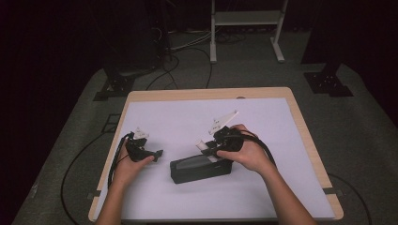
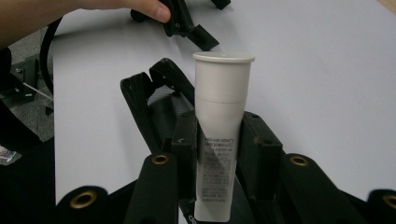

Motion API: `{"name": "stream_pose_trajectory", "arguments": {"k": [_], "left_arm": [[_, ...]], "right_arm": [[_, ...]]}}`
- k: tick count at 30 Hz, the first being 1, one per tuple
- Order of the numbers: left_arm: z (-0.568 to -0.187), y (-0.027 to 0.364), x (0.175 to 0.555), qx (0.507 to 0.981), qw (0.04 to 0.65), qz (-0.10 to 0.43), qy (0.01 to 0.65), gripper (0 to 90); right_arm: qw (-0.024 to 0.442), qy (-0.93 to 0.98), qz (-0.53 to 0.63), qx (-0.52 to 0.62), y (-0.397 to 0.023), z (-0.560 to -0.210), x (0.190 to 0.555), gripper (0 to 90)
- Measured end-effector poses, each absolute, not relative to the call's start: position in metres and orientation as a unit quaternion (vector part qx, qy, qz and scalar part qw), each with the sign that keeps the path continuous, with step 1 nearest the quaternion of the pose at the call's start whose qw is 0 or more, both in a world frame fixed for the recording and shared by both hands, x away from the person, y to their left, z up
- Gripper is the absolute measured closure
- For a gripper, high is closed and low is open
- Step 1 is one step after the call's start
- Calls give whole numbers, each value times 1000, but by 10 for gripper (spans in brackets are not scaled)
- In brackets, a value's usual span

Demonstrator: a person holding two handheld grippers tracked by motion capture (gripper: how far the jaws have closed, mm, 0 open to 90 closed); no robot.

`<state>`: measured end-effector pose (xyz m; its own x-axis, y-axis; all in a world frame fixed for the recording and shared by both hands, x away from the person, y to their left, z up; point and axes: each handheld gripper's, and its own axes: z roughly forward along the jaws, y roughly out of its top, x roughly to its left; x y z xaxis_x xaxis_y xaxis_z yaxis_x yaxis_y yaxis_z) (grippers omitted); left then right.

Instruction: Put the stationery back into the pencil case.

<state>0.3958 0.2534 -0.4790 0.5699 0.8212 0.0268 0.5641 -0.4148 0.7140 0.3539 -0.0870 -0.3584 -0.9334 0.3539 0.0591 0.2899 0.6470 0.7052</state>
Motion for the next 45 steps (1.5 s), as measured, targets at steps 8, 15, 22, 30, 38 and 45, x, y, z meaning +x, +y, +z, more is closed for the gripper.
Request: {"name": "stream_pose_trajectory", "arguments": {"k": [8, 15, 22, 30, 38, 45], "left_arm": [[-479, 253, 396, 819, 338, 191, 423, 17], [-479, 253, 396, 819, 337, 191, 423, 17], [-479, 253, 396, 819, 337, 191, 423, 16], [-479, 253, 396, 819, 338, 190, 423, 16], [-479, 253, 396, 819, 338, 190, 423, 16], [-479, 253, 396, 819, 338, 190, 423, 16]], "right_arm": [[41, 908, 385, 162, -71, -363, 355, 681], [42, 915, 373, 146, -62, -372, 356, 680], [42, 923, 357, 137, -55, -381, 354, 680], [31, 928, 345, 136, -52, -389, 350, 668], [27, 926, 353, 134, -58, -385, 347, 619], [45, 918, 366, 149, -84, -375, 344, 592]]}}
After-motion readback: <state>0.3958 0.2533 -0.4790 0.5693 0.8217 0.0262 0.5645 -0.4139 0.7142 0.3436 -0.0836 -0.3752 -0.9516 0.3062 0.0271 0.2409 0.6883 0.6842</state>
